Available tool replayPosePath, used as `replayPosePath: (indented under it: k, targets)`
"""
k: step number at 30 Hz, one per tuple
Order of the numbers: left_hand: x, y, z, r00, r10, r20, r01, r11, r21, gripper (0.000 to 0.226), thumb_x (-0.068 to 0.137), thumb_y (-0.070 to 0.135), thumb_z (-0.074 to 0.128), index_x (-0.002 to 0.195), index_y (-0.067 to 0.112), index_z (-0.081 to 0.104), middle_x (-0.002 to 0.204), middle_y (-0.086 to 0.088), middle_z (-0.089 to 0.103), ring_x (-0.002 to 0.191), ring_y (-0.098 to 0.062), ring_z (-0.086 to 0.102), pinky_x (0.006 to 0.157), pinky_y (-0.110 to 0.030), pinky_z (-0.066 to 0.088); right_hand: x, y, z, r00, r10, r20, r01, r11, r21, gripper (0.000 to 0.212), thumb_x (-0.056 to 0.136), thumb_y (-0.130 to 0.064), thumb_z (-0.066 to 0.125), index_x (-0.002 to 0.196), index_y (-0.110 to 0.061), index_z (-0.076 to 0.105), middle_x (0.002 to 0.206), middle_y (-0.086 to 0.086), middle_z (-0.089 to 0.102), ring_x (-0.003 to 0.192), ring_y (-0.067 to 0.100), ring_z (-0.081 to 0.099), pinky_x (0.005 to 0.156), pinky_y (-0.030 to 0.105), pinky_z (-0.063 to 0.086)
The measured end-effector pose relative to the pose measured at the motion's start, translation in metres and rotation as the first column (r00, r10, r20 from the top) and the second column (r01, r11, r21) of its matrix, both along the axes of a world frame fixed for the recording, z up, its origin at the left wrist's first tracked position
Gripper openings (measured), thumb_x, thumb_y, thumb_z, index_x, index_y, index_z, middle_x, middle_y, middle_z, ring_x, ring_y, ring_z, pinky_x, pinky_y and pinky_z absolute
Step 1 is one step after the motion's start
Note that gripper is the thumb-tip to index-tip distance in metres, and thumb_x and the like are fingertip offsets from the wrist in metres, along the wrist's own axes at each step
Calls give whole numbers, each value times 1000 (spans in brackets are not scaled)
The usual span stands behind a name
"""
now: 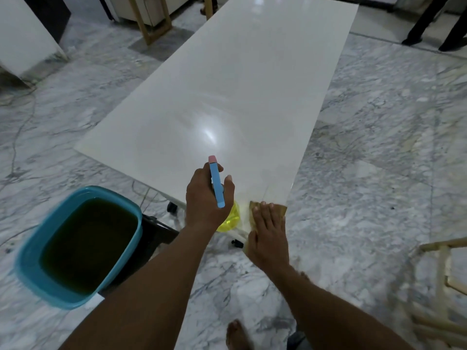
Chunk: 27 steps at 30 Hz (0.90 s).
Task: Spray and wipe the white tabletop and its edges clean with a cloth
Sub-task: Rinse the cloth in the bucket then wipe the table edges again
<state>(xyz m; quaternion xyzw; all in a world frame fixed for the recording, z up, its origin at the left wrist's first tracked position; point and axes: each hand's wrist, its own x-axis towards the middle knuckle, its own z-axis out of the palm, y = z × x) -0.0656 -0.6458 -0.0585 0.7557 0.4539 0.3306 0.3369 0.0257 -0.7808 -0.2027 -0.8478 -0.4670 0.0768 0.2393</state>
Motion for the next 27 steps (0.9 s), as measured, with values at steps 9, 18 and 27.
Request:
replayPosePath:
  k: [9, 18, 27]
  targets:
    - [-4, -16, 15, 961, -204, -187, 200, 979, -37, 23, 95, 24, 67, 115, 11, 68, 98, -10, 63, 70, -27, 61, 70, -35, 48, -8, -51, 58, 868, -75, -492, 104, 994, 33, 31, 90, -28, 43, 102, -32, 71, 98, -11, 73, 96, 10, 67, 81, 29, 54]
    - [-9, -37, 11, 651, -571, -500, 493, 819, -292, 22, 95, 24, 66, 113, 12, 64, 102, -8, 62, 91, -30, 62, 77, -37, 48, 89, -44, 113, -466, 194, -863, 561, 819, -119, 58, 100, -46, 41, 139, -4, 53, 150, 24, 44, 127, 46, 52, 104, 58, 39]
    - [1, -45, 12, 487, -654, -578, 598, 733, -325, 33, 94, 28, 67, 126, 22, 61, 100, -2, 62, 86, -19, 57, 72, -29, 40, 90, -31, 115, -452, 36, -891, 502, 836, -221, 65, 100, -50, 28, 112, -6, 75, 122, 21, 68, 116, 42, 63, 105, 64, 38]
